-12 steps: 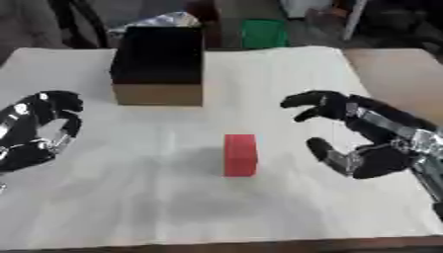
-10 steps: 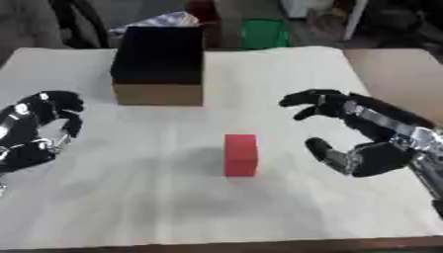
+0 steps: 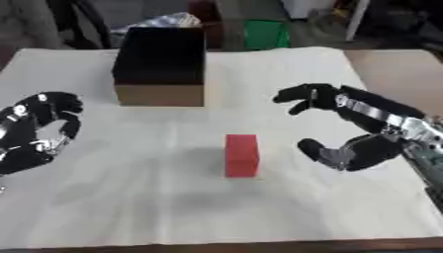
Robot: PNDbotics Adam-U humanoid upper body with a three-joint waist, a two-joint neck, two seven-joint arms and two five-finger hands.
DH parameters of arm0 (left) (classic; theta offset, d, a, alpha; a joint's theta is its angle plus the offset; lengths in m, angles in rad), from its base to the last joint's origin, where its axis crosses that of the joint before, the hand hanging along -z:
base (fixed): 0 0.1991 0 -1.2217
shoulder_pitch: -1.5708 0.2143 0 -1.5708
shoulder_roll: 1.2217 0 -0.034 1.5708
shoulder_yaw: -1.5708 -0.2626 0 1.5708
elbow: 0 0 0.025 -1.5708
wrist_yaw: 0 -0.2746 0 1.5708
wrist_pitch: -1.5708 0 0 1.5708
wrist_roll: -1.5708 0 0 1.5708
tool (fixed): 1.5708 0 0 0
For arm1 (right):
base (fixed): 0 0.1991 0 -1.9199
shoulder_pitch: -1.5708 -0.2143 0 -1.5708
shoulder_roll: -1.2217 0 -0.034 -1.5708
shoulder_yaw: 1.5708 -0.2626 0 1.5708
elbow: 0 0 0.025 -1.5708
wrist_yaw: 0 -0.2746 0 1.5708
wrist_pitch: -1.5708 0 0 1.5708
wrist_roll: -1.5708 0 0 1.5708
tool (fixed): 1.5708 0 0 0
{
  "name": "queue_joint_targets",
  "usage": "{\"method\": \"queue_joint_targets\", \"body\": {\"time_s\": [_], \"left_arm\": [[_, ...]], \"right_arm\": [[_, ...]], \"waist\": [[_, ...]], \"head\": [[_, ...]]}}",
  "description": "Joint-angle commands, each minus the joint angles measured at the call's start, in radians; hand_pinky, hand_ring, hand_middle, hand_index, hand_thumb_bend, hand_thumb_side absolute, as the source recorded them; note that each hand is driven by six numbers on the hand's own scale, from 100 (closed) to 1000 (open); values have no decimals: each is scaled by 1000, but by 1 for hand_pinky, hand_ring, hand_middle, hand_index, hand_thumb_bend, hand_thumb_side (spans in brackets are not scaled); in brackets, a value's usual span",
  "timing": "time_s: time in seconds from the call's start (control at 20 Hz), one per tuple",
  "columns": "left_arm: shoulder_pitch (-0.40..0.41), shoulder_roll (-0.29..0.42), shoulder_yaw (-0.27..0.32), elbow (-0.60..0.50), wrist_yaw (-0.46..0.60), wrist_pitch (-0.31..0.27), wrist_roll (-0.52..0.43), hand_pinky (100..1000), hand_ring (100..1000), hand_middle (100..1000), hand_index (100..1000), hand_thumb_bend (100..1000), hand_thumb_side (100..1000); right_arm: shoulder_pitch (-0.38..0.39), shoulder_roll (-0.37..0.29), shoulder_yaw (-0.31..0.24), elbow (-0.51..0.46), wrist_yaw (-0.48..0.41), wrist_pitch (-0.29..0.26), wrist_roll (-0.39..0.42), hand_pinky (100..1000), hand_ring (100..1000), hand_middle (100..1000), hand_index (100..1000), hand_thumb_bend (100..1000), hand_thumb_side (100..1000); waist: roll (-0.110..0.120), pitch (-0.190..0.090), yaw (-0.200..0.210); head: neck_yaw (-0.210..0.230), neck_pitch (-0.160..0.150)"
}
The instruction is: Pick up objects on the table and place them in the box.
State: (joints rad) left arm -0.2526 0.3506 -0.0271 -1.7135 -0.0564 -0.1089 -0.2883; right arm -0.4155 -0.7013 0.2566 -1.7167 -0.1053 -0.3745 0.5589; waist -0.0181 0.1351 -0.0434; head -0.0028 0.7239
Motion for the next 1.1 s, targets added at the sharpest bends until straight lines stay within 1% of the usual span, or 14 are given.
{"method": "queue_joint_targets", "body": {"time_s": [0.05, 0.25, 0.45, 0.9, 1.1], "left_arm": [[-6, 7, -1, -20, 7, -5, -8, 744, 757, 697, 800, 292, 325], [-5, 5, -4, -20, 11, -11, -18, 744, 757, 698, 800, 305, 335], [-5, 3, -8, -20, 16, -16, -28, 744, 757, 699, 801, 321, 349], [-5, -2, -9, -19, 19, -19, -36, 744, 758, 700, 801, 322, 359], [-4, -4, -11, -16, 18, -19, -38, 744, 758, 700, 802, 321, 363]], "right_arm": [[-31, -28, 1, 16, 20, -8, -3, 825, 1000, 876, 940, 229, 460], [-63, -19, 17, 56, 54, -16, -2, 825, 1000, 878, 942, 249, 478], [-101, 0, 35, 120, 92, -27, 3, 825, 1000, 879, 941, 264, 499], [-170, 64, 57, 266, 182, -73, -7, 821, 1000, 871, 937, 283, 513], [-194, 95, 65, 312, 225, -92, -12, 820, 1000, 869, 936, 296, 518]], "waist": [[-1, -14, 2], [-3, -15, 9], [-5, -16, 19], [-3, -15, 33], [-1, -15, 34]], "head": [[-5, -3], [-10, -2], [-17, 0], [-24, 2], [-27, 4]]}}
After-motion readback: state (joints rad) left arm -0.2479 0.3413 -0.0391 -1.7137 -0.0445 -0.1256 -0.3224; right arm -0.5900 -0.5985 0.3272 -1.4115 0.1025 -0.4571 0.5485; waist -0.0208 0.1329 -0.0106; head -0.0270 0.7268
